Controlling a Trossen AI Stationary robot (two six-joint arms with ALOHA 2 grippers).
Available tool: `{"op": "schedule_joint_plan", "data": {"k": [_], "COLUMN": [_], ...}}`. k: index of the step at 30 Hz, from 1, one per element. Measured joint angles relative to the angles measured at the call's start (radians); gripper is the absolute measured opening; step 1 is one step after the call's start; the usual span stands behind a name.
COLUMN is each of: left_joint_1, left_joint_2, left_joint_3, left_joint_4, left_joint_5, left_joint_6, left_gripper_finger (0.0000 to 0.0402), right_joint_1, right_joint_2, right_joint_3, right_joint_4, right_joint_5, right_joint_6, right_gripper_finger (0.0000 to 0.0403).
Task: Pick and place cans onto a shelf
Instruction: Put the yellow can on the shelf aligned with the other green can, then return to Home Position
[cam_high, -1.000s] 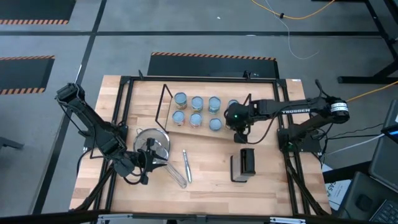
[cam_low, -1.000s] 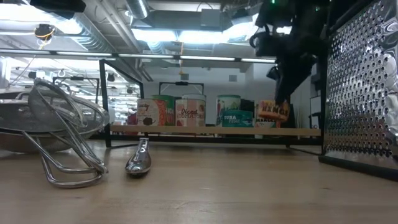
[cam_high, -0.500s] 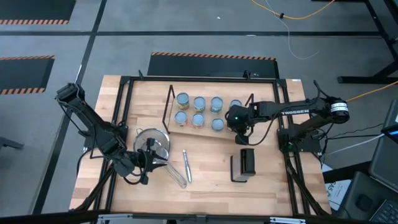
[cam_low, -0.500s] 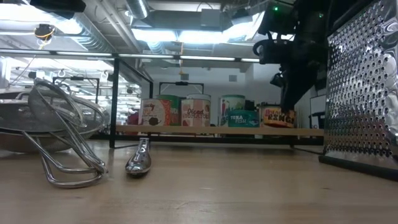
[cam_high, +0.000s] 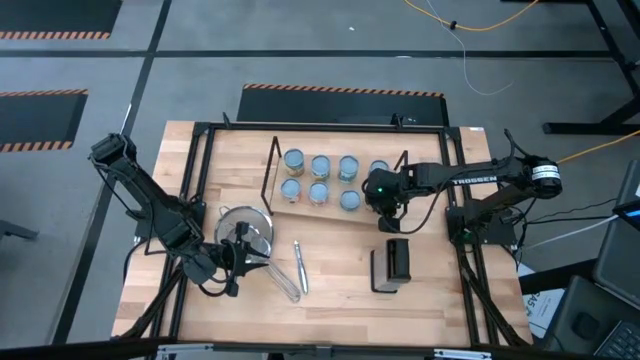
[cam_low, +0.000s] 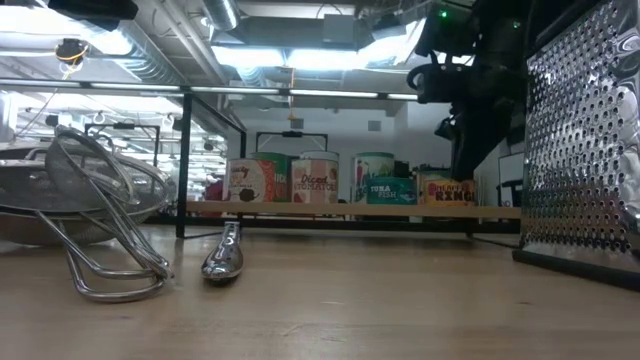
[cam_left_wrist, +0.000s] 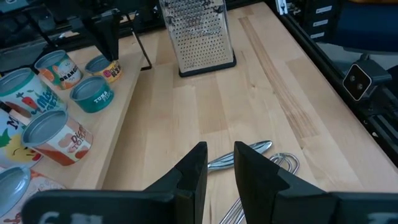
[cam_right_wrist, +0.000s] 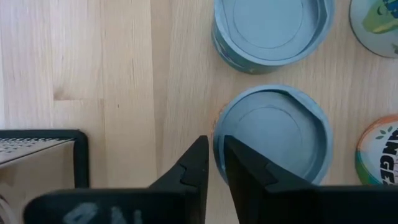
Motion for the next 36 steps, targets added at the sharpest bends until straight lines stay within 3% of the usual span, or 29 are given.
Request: {"op": "schedule_joint_plan", "data": {"k": [20, 28, 36], "left_joint_1": [0.0, 0.0, 0.0], "left_joint_2": [0.0, 0.0, 0.0], "left_joint_3": [0.0, 0.0, 0.0], "left_joint_4": [0.0, 0.0, 0.0], "left_joint_5": [0.0, 0.0, 0.0], "left_joint_6": [0.0, 0.0, 0.0], "left_gripper_finger": [0.0072, 0.0072, 0.0072], "right_joint_1": [0.001, 0.004, 0.004], "right_joint_2": [0.0, 0.0, 0.0], "right_joint_3": [0.047, 0.255, 0.615], "right_joint_4": [-0.008, -0.097, -0.401], "right_joint_5": [0.0, 0.0, 0.0], "right_joint_6": [0.0, 0.0, 0.087], "right_gripper_finger": [0.0061, 0.0061, 0.0061]}}
